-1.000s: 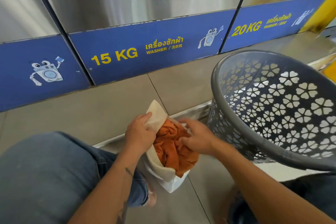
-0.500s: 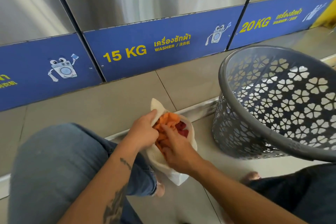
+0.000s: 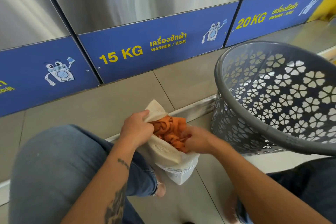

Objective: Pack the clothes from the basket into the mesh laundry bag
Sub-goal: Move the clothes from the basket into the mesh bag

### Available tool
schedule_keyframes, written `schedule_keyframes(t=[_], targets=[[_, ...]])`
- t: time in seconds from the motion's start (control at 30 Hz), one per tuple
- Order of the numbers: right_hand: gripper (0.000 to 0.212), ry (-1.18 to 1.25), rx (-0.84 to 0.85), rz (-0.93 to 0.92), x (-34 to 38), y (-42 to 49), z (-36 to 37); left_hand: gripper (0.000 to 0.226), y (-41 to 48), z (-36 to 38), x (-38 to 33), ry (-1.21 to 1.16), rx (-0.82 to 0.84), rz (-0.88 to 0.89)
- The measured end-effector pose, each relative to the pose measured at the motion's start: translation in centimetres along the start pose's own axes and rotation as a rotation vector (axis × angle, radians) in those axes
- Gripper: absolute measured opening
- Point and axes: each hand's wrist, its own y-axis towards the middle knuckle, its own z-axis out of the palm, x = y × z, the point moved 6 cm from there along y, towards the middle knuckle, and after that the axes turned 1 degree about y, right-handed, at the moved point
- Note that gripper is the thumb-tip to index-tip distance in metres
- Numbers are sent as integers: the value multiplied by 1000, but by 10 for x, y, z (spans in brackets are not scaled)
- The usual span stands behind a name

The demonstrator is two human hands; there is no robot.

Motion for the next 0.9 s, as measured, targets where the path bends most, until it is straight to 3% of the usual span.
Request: schedule_keyframes(t=[0.07,0.13,0.2,0.27,0.4,0.5,0.57,0.7,0.9], targets=[[20,90,-126,-10,7,-3,-7,67,0,4,-3,-15,35,7],[46,81,-318,-76,8,3,-4,66,1,5,-6,-19,61,16],[72,-43,-305,-165,7,21,18,66,2,6,-9,-28,71,28],[76,-133,-168,-179,-1,35,47,66,3,7,-10,-43,74,39],[67,-228,108,-24,-26,39,77,64,3,9,-6,-56,81,26],[66,-203,121,51,-29,41,65,62,5,9,-3,-72,90,19],[66,-207,54,49,-21,40,55,62,6,9,-4,-82,97,17],[66,-236,-259,-122,12,22,39,64,7,10,-4,-89,105,12],[29,-80,-320,-68,18,12,12,63,11,8,-1,-100,112,-7]])
